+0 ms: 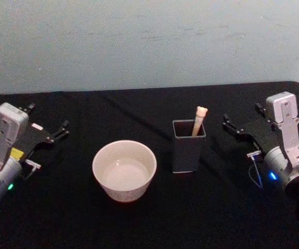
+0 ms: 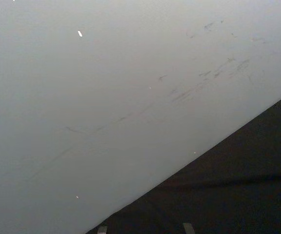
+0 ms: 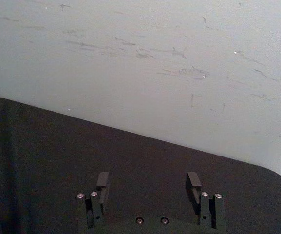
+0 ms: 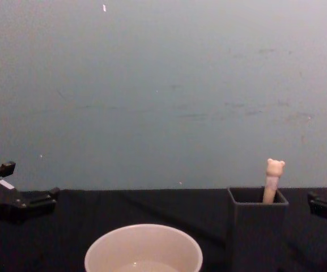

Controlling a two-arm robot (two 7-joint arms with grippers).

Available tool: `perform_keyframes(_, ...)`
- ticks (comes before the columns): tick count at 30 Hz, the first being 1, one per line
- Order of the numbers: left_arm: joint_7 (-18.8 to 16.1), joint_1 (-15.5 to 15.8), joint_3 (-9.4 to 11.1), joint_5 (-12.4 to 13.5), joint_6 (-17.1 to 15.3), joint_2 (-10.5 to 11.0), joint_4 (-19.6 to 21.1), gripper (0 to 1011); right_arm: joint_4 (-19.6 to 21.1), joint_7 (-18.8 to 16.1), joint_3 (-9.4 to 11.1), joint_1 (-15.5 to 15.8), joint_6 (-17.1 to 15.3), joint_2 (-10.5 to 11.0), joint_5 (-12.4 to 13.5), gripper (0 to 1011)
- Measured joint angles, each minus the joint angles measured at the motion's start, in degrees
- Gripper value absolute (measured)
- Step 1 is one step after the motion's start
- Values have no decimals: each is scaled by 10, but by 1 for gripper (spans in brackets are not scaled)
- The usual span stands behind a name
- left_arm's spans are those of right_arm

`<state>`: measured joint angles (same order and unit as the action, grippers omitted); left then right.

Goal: Pick up the stirring spoon with one hand, stir inside the cup, then place it back in its original position.

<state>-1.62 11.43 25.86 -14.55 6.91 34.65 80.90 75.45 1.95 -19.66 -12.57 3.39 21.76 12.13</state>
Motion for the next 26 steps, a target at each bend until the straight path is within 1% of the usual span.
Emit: perform_keyframes(26, 0, 0, 0, 0, 0, 0, 0, 1001, 0, 0, 0, 0, 0, 0, 0, 1003)
